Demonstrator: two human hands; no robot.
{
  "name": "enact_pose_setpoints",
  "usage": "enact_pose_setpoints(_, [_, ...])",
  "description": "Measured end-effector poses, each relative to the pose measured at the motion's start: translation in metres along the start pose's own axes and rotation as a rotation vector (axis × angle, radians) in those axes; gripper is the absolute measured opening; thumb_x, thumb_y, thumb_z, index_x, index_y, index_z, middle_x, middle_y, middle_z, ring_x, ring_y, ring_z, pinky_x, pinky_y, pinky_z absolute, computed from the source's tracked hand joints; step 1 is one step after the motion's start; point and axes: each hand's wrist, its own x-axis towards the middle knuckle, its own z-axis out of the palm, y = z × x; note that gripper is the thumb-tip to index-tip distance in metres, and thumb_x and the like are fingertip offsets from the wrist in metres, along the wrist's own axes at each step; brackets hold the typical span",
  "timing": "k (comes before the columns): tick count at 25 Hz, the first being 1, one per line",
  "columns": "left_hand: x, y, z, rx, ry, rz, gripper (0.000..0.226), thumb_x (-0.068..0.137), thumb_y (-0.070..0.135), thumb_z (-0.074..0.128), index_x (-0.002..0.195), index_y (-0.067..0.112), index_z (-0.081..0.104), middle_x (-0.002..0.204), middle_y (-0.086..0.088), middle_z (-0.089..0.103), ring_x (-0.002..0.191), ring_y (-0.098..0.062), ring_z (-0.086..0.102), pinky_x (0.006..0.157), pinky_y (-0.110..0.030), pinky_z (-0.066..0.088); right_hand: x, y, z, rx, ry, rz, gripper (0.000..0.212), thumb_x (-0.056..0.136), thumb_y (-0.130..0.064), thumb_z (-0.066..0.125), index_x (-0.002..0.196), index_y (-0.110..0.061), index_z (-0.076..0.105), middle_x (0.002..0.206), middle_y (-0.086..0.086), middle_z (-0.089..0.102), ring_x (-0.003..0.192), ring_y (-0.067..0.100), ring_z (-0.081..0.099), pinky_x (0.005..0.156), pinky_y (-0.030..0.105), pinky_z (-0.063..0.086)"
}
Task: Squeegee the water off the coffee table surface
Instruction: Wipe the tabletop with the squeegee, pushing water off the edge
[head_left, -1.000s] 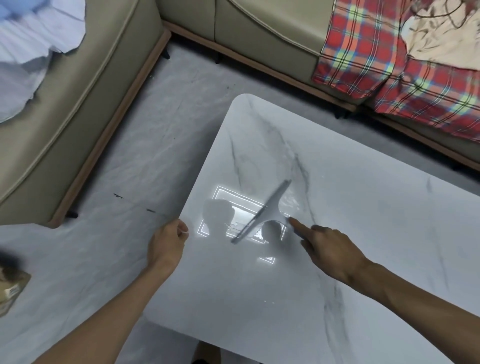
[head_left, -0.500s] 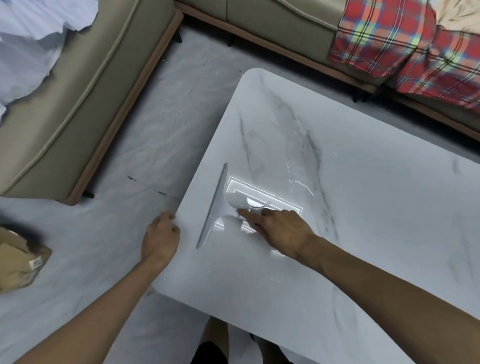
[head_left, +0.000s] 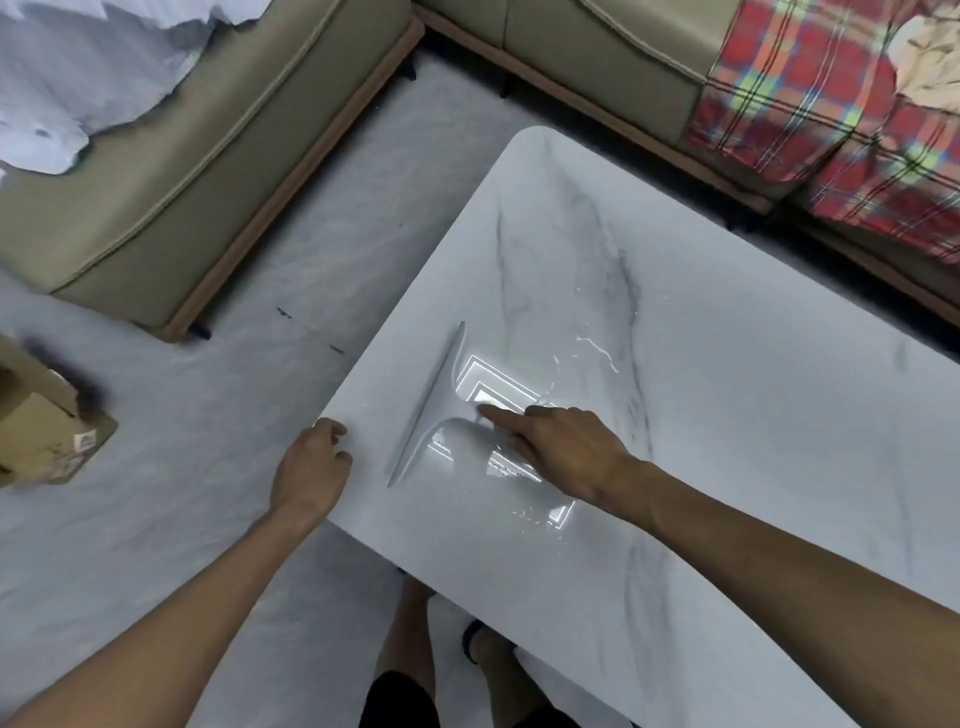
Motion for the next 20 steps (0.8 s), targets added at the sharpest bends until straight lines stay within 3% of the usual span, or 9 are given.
enact_pose_setpoints(2, [-0.005,-0.018,-0.006,-0.051,0.036,-0.067,0.036,0.088,0.006,0.052,0.125,0.009,0.05,0.128,-0.013,0.058,0.107,-0.03,0.058,0.084,-0.033,0.045,0.035,-0.045,0.019,-0.015,-0.047,-0.097,0.049,0.103,-0.036,0.033,0.15,-0.04,0.022,0.114,0.003,0.062,0.1,0.032,0.061,0.07,0.032,0.041])
enact_pose_setpoints(4, [-0.006,-0.034,-0.009,-0.076,0.01,-0.128,0.035,0.086,0.006,0.052,0.121,0.011,0.046,0.115,-0.016,0.062,0.087,-0.029,0.059,0.067,-0.031,0.043,0.059,-0.072,0.036,-0.052,-0.09,-0.158,0.05,0.103,-0.036,0.033,0.152,-0.036,0.02,0.119,0.004,0.061,0.103,0.032,0.062,0.076,0.036,0.048])
enact_pose_setpoints(7, [-0.002,-0.045,-0.001,-0.076,-0.098,-0.145,0.031,0.083,0.005,0.052,0.109,0.016,0.041,0.089,-0.009,0.057,0.064,-0.019,0.052,0.05,-0.028,0.034,0.068,-0.066,0.046,-0.111,-0.061,-0.152,0.047,0.103,-0.037,0.031,0.15,-0.04,0.024,0.117,0.003,0.061,0.101,0.031,0.062,0.069,0.032,0.037])
enact_pose_setpoints(11, [0.007,-0.044,0.018,-0.032,-0.238,-0.094,0.03,0.079,0.004,0.05,0.102,0.021,0.04,0.11,-0.005,0.046,0.072,-0.011,0.046,0.052,-0.025,0.032,0.015,-0.012,0.042,-0.083,-0.029,0.036,0.047,0.102,-0.038,0.032,0.146,-0.051,0.022,0.1,-0.002,0.06,0.085,0.032,0.063,0.062,0.034,0.041])
enact_pose_setpoints(15, [0.013,-0.042,0.021,0.035,-0.343,-0.097,0.032,0.075,0.008,0.047,0.103,0.022,0.041,0.131,-0.007,0.033,0.09,-0.019,0.046,0.061,-0.027,0.033,-0.067,0.031,0.037,-0.085,-0.009,0.27,0.045,0.101,-0.042,0.03,0.145,-0.05,0.026,0.092,-0.008,0.059,0.079,0.027,0.063,0.063,0.035,0.048])
enact_pose_setpoints(17, [0.013,-0.043,0.018,0.0,-0.33,-0.099,0.032,0.074,0.007,0.047,0.103,0.021,0.042,0.128,-0.008,0.039,0.09,-0.019,0.047,0.063,-0.029,0.036,-0.087,0.032,0.033,-0.092,0.02,0.313,0.043,0.101,-0.046,0.028,0.144,-0.049,0.029,0.09,-0.01,0.059,0.079,0.026,0.064,0.063,0.034,0.047])
enact_pose_setpoints(20, [0.008,-0.046,0.005,-0.103,-0.152,-0.11,0.026,0.078,0.007,0.047,0.099,0.021,0.046,0.1,-0.009,0.057,0.079,-0.024,0.055,0.062,-0.032,0.046,-0.064,0.01,0.025,-0.084,0.018,0.188,0.044,0.1,-0.05,0.025,0.144,-0.054,0.025,0.095,-0.012,0.059,0.082,0.027,0.064,0.066,0.036,0.051])
